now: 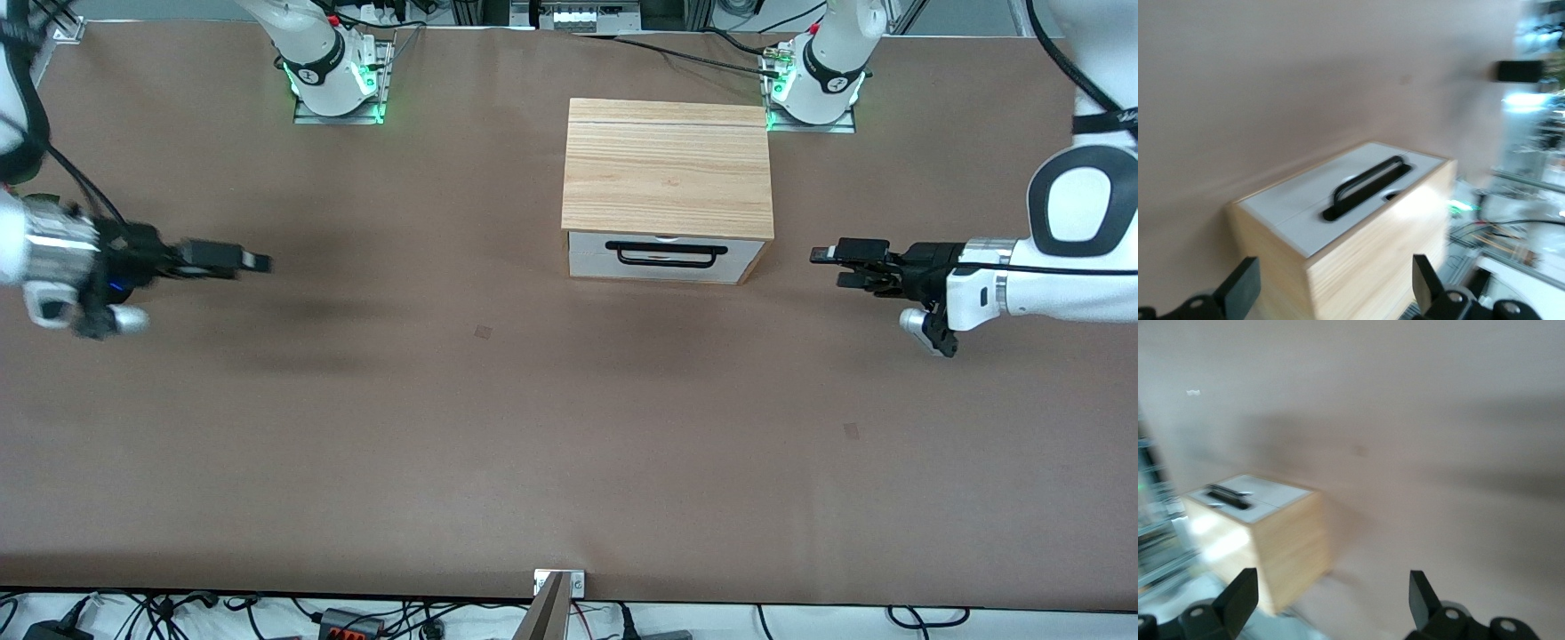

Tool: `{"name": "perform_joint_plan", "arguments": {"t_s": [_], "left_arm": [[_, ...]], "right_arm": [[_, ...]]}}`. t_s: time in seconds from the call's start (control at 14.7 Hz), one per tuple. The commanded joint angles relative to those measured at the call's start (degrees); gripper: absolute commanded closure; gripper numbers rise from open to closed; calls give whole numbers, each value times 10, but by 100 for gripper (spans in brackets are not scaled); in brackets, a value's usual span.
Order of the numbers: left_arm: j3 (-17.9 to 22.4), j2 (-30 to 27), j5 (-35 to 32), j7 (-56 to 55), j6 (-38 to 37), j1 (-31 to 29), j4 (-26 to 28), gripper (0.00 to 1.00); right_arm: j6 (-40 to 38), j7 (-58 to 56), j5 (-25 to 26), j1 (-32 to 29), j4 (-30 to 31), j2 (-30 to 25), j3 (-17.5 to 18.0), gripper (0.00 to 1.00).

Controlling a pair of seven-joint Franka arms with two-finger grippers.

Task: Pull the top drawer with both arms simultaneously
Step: 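Reach the left gripper to one handle end while the right gripper reaches the other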

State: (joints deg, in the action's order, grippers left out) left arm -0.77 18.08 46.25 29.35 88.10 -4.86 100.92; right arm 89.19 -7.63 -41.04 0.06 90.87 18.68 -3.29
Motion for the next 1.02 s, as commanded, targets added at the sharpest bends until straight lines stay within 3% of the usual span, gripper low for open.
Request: {"name": "perform_joint_plan", "arguments": {"t_s": [0.0, 0.14, 0.27, 0.54, 0.68, 0.95], "left_arm": [[-2, 26, 107, 129, -3, -23, 61, 0], [-2, 51, 171, 201, -3, -26, 97, 0], [-3, 84, 238, 291, -3, -24, 128, 0], [-11, 148, 300, 394, -3, -17, 163, 0], [-20, 171, 318, 402, 0, -16, 163, 10], [-24, 180, 330, 375, 1, -3, 175, 24]], "right_arm": [[23, -98, -104, 26, -8, 56, 1, 0], [42, -186, -156, 51, 1, 82, 2, 0], [82, -224, -244, 88, 39, 88, 1, 0], [138, -335, -373, 174, 66, 136, 2, 0], [133, -417, -433, 209, 65, 166, 2, 0], [141, -440, -510, 286, 37, 226, 1, 0]]}}
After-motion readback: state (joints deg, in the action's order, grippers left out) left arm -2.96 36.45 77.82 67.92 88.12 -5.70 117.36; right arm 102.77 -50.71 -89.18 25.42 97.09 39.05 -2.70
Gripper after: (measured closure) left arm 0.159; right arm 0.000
